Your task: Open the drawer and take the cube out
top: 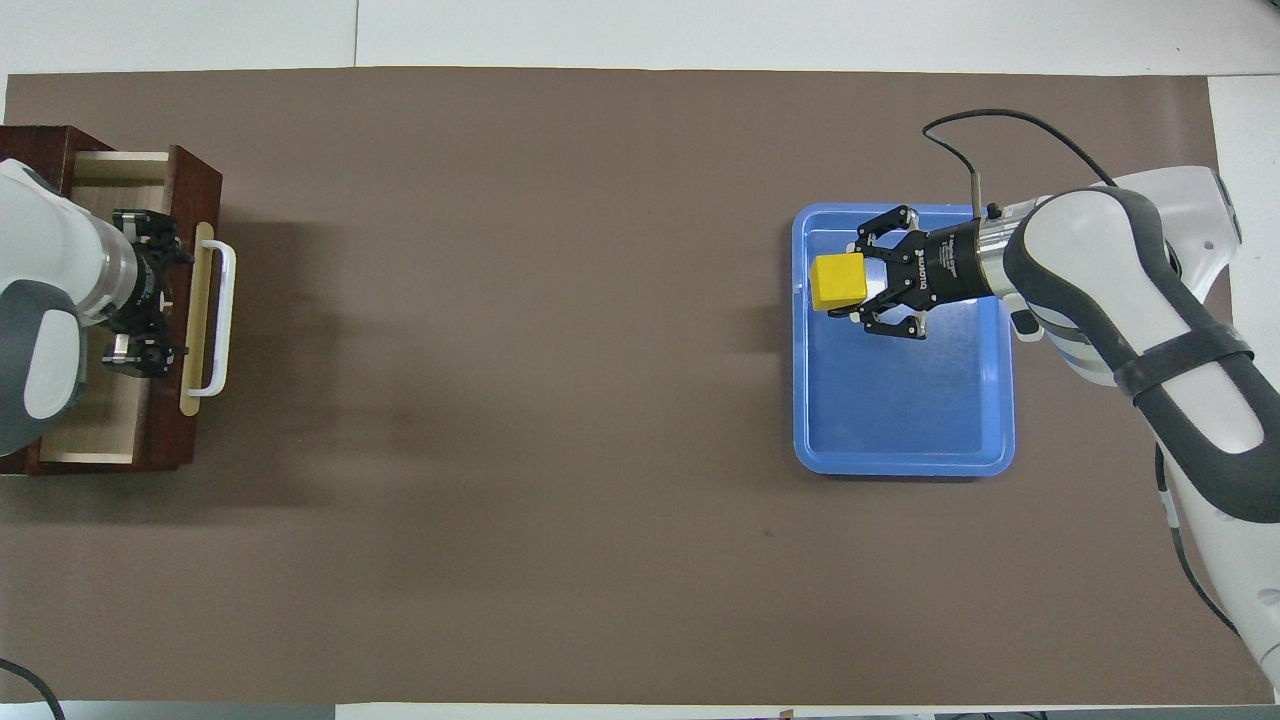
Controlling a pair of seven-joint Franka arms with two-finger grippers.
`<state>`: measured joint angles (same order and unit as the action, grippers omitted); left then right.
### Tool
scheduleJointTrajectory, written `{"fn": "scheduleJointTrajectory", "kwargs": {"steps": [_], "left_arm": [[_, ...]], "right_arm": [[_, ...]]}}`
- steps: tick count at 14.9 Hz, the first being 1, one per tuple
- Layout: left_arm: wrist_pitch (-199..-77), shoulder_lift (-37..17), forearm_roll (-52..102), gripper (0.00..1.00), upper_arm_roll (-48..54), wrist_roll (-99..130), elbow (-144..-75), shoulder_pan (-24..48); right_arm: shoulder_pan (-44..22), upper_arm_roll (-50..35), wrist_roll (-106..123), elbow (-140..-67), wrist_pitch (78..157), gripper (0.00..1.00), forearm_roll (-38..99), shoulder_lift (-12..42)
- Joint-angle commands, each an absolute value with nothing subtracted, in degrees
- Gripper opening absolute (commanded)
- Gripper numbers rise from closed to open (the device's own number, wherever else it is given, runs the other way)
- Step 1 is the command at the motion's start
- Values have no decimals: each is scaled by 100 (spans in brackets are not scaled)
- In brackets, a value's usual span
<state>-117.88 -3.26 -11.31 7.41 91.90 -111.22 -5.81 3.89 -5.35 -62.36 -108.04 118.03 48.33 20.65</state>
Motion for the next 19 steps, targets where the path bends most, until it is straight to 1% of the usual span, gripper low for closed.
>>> {"fn": "scheduleJointTrajectory", "kwargs": {"steps": [1,2,4,8,13,15,19], "left_arm": [[-11909,-334,-1292,100,765,8834,-11144,-1018],[-11961,-334,-1292,100,765,8781,-11145,-1141],[-11997,-334,-1292,100,765,8789,-11153,-1160],[-12093,-343,-1292,100,765,8579,-11153,-1371],[-12033,-343,-1292,100,773,8517,-11119,-1389],[-11683,-343,-1292,100,782,8072,-10900,-1319],[-10506,-255,-713,100,826,5956,-10022,-1283]], "right_arm": [[702,-606,-5820,-11056,11812,0,4720,2047],[781,-606,-5601,-11118,11830,0,4702,2091],[843,-606,-5336,-11223,12013,0,4685,2144],[853,-615,-5212,-11268,12427,0,4693,2311],[791,-624,-5150,-11346,12787,0,4798,2399],[712,-633,-5142,-11417,13033,0,5009,2408],[677,-633,-4975,-11426,13069,0,5071,2408]]}}
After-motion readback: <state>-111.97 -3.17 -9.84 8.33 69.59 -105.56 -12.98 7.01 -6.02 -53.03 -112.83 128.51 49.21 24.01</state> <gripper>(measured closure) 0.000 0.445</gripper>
